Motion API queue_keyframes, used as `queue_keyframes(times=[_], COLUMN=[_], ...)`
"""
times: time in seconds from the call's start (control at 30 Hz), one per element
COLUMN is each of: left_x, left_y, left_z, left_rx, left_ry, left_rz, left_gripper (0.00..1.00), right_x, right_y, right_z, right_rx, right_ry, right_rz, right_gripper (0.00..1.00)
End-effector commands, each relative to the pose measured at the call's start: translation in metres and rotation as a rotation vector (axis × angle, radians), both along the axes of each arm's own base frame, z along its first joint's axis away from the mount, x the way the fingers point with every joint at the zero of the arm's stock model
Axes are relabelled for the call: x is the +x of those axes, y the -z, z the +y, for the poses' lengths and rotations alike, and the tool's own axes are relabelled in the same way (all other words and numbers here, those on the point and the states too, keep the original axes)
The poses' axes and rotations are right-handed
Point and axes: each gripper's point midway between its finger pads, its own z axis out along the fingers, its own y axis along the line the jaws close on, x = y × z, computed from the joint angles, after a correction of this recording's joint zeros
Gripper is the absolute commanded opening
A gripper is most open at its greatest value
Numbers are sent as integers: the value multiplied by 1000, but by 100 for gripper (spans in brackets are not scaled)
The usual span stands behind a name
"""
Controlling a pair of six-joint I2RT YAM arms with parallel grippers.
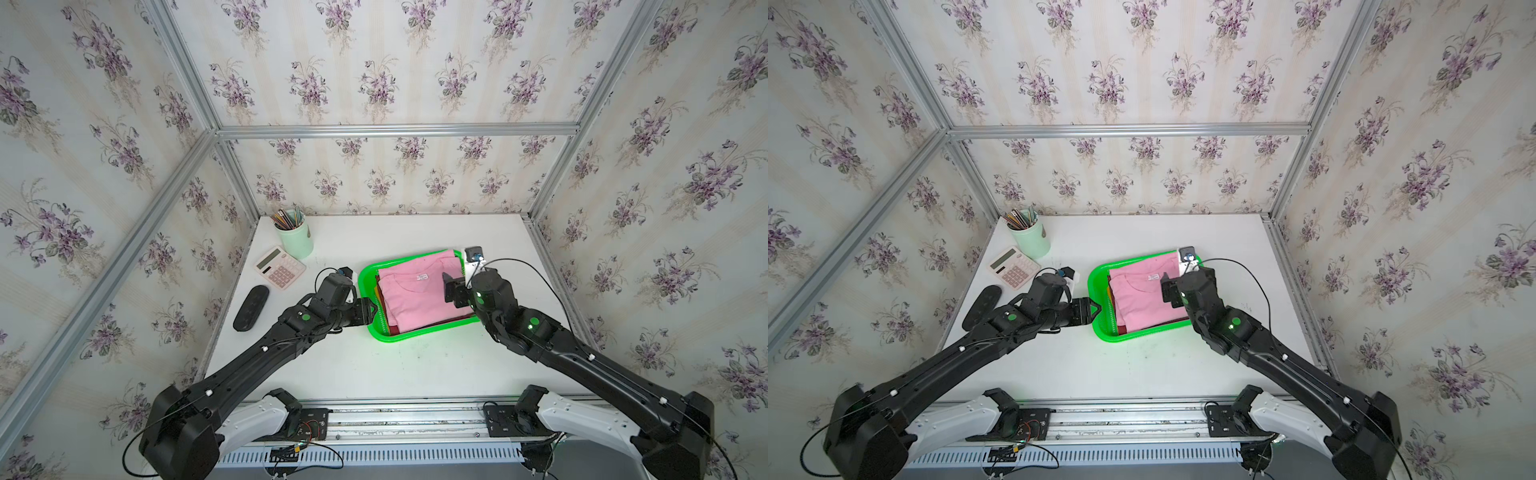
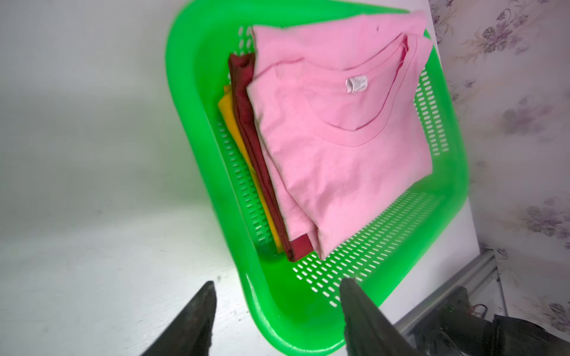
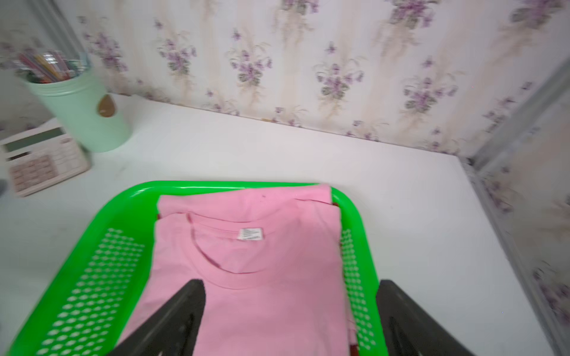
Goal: Put the folded t-shirts into the basket
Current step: Move the bin to the center of the board, then reset both arms
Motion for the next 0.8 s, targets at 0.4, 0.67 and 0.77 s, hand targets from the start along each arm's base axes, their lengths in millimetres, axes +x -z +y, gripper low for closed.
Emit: queue_keyframes(times=[0.4, 0.67, 0.77], left_x=[54, 80, 87], left_y=[-26, -24, -17], left_z=[153, 162, 170], left_rx=[525, 541, 484], left_ry=[-404, -318, -346], left_rz=[-314, -615, -685], left_gripper=[100, 100, 100], right_x=[6, 37, 54], right_y=[63, 96, 92], right_z=[-145, -135, -125], right_rx=[124, 97, 96], right_ry=[388, 249, 162], right_rz=[-301, -253, -284], right_gripper=[100, 100, 100])
